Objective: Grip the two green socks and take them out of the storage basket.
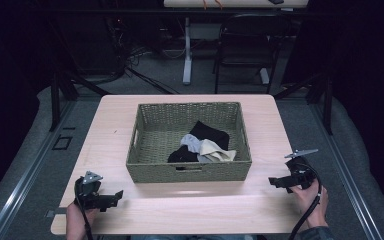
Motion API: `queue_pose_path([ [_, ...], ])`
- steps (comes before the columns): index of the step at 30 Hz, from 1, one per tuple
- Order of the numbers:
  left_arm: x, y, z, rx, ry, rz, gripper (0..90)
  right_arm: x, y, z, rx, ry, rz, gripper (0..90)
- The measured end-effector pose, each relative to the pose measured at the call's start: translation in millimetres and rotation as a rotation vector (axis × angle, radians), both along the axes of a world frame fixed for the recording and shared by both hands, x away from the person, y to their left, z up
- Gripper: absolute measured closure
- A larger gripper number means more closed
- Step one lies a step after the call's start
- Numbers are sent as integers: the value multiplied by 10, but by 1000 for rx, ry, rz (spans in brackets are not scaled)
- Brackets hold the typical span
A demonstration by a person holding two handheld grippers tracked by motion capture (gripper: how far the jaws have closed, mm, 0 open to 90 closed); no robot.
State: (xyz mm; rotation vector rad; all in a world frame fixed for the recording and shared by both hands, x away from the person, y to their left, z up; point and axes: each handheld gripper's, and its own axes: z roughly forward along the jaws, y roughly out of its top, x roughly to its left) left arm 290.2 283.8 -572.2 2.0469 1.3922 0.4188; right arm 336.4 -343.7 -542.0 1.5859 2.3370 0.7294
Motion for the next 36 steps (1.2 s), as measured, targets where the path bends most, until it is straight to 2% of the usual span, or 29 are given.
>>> queue_pose_path([
  [3, 13, -16, -8, 5, 3, -3, 2, -19, 2, 9, 16, 12, 1, 31],
  [7, 17, -39, -6, 9, 2, -16, 2, -44, 13, 48, 0, -3, 1, 32],
  [12, 9, -41, -9, 11, -2, -19, 2, -51, 29, 64, -5, 10, 10, 35],
  [18, 10, -51, -1, 18, -11, -21, 2, -55, 53, 118, -20, -11, 25, 31],
  [20, 6, -51, -4, 20, -10, -18, 2, -49, 53, 140, -6, -10, 29, 32],
  [25, 6, -29, -1, 13, -15, -8, 2, -27, 67, 240, -4, -8, 46, 35],
  [28, 15, -37, -5, 17, -8, -19, 2, -3, 78, 292, 22, 4, 56, 34],
  [32, 13, -47, -2, 14, -18, -19, 2, 7, 117, 354, 15, 9, 66, 34],
  [35, 16, -39, 3, 13, -13, -16, 2, 31, 152, 480, 11, 0, 84, 35],
  [36, 16, -39, 3, 13, -13, -16, 2, 31, 152, 480, 11, 0, 84, 35],
])
